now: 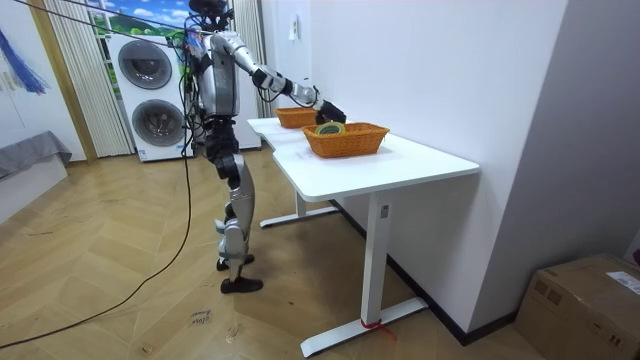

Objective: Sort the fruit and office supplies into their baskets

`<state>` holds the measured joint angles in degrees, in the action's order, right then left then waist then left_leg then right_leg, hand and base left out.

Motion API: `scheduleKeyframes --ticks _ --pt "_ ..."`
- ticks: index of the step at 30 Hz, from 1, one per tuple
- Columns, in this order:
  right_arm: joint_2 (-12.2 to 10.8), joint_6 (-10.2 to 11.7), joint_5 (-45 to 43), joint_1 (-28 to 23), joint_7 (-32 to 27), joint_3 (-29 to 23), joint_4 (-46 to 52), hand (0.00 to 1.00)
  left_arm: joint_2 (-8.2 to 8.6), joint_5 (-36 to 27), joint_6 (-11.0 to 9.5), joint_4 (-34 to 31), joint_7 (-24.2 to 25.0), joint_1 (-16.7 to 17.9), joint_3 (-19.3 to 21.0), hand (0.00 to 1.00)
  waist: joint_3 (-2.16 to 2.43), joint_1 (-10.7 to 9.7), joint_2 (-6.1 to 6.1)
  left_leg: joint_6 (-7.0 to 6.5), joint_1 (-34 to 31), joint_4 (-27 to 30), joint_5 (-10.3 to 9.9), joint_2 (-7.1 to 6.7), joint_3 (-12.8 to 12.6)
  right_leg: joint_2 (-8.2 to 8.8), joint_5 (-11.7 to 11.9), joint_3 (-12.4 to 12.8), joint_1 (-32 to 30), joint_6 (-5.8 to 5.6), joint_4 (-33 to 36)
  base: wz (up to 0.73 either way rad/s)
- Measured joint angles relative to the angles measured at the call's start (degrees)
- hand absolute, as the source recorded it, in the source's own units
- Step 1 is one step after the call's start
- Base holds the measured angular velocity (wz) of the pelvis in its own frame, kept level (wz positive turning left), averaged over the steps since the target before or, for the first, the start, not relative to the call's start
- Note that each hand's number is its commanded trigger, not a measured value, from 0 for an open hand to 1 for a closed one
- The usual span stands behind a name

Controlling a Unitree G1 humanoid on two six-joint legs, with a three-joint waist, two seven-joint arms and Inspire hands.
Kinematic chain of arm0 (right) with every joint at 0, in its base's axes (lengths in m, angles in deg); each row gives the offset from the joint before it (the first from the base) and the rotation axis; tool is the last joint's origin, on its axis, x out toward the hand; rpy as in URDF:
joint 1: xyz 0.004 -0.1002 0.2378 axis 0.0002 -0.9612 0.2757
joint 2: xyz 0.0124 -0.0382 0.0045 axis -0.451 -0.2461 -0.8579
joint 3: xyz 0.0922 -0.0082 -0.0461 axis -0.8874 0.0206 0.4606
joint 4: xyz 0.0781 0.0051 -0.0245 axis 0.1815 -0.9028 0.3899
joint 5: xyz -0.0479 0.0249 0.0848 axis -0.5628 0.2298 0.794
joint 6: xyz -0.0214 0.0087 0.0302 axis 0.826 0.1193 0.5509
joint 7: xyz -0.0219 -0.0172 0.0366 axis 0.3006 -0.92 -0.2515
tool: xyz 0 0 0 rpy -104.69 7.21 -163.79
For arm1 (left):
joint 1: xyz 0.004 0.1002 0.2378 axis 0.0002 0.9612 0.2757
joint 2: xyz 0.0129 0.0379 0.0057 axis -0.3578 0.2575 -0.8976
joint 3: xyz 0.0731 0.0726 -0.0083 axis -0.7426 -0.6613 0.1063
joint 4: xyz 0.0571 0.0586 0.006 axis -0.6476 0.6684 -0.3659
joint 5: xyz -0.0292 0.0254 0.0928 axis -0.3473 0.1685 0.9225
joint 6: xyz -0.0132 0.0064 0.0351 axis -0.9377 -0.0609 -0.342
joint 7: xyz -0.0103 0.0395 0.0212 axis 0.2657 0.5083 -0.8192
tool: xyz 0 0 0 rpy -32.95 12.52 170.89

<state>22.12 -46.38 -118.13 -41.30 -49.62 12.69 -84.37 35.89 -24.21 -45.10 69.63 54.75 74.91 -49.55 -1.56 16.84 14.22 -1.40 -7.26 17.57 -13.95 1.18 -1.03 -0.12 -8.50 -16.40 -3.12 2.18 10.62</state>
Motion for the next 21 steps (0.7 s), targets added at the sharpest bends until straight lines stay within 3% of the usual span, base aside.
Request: scheduleKeyframes --ticks 5,10,17,19,21 --pt "0.0 2.0 1.5 0.0 -0.2 -0.8 5.7 1.00 0.00 0.0 -0.2 -0.2 0.1 0.7 0.9 0.00 -0.11 -1.6 -0.14 0.01 0.0 0.2 0.0 0.03 0.0 -0.03 0.0 0.1 0.1 0.00 0.0 0.00" --pt "0.2 2.8 2.0 -0.4 -0.4 -1.7 15.1 1.00 0.11 0.1 -0.4 -3.6 0.2 3.8 3.3 0.00 -0.05 -3.2 -0.18 0.01 0.8 -0.2 0.0 0.08 -0.6 -0.06 0.0 0.7 0.3 0.00 0.0 -0.06" --pt "0.5 3.4 2.2 -1.8 -0.5 -6.8 22.4 1.00 0.26 0.1 -0.3 -3.8 0.1 5.9 4.7 0.00 0.59 -4.2 -0.14 -0.01 2.4 -1.0 0.0 0.17 -1.2 -0.08 0.0 2.0 1.2 -0.01 0.0 -0.06" --pt "0.6 3.5 4.1 -1.8 -1.3 -8.0 22.8 1.00 0.28 0.0 -0.3 -3.8 0.0 6.7 4.7 0.00 0.45 -4.6 -0.58 -0.01 3.9 -1.8 0.0 0.21 -1.3 -0.02 0.0 2.0 2.7 -0.01 -0.2 0.02" --pt "0.6 4.0 5.0 -1.8 -1.3 -8.2 23.1 1.00 0.28 0.1 -0.4 -3.6 0.0 7.3 5.1 0.00 0.97 -5.1 -0.48 0.00 5.1 -2.8 0.0 0.26 -1.3 0.01 0.0 2.0 3.6 -0.01 -0.2 0.00"
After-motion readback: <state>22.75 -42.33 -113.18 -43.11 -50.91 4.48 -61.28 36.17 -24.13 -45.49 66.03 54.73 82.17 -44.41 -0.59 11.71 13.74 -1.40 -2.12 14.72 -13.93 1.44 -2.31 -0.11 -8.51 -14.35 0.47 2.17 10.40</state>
